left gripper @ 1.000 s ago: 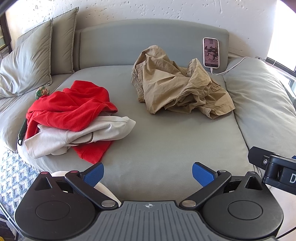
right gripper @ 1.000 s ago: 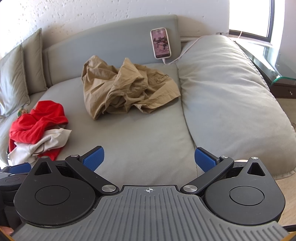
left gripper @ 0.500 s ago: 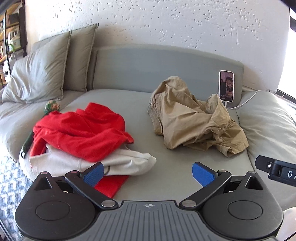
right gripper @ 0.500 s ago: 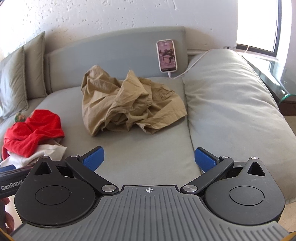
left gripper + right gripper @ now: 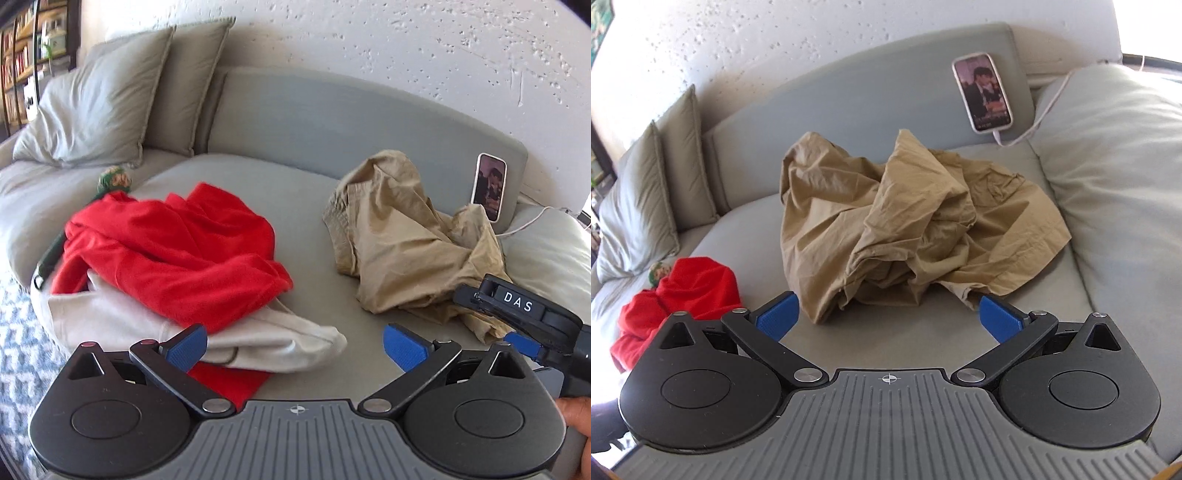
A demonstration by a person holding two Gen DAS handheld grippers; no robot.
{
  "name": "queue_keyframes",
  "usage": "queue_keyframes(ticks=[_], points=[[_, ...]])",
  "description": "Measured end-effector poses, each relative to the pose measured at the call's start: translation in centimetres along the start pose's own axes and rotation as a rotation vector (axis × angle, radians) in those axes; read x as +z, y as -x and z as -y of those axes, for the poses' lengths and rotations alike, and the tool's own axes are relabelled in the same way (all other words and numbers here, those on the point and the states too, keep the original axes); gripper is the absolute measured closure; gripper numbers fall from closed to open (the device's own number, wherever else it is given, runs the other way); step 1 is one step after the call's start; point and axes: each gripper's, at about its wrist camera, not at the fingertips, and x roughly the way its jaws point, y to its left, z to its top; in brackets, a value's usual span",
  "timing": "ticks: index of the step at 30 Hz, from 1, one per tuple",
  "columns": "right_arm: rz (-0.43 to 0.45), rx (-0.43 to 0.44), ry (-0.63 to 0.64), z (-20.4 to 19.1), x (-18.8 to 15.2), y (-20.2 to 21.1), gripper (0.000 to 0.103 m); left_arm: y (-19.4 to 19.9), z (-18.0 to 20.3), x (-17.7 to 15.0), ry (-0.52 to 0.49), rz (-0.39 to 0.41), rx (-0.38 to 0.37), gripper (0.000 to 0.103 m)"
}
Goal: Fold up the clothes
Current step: 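Reach the right tool to the khaki trousers and close on the waistband, then lift the khaki trousers up with the right tool to shake them out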
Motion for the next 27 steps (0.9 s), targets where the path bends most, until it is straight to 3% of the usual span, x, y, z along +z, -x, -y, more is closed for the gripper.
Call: queue_keyframes(ticks=[3, 6, 11, 12, 13, 14, 15, 16, 19, 27], points=[[-0.032, 0.015, -0.096, 0.4, 0.7, -2.6, 0.007, -0.9, 0.5, 1.0, -0.023, 0.025, -0.018, 0.014], [-0.055, 0.030, -0.163, 0.9, 1.5, -5.2, 0.018, -2.0, 1.3, 1.8, -0.053, 0.012, -0.094, 0.020], [-0.032, 0.055, -0.248, 1.3, 2.1, -7.8, 0.028, -2.4, 2.4, 2.0, -0.083, 0.030, -0.179, 0.021], [-0.032, 0.052, -0.264, 1.4, 2.3, -8.4, 0.040, -2.2, 2.4, 1.9, -0.083, 0.034, -0.194, 0.021], [-0.036, 0.048, -0.271, 1.6, 2.7, -8.7, 0.059, -2.0, 2.3, 1.8, -0.085, 0.039, -0.208, 0.021], [-0.039, 0.046, -0.277, 1.8, 3.0, -8.8, 0.068, -1.7, 2.1, 1.7, -0.084, 0.046, -0.219, 0.020], [-0.031, 0.050, -0.274, 1.9, 3.3, -8.2, 0.081, -1.4, 1.9, 1.6, -0.080, 0.050, -0.224, 0.020], [-0.024, 0.054, -0.271, 2.0, 3.7, -7.6, 0.087, -1.1, 1.6, 1.5, -0.076, 0.055, -0.229, 0.020], [0.027, 0.083, -0.262, 2.4, 4.8, -4.3, 0.095, 0.3, 0.9, 1.2, -0.068, 0.079, -0.229, 0.020], [0.358, 0.179, -0.216, 3.1, 10.9, 12.3, 0.097, 5.6, -0.4, 0.9, -0.035, 0.175, -0.266, 0.016]])
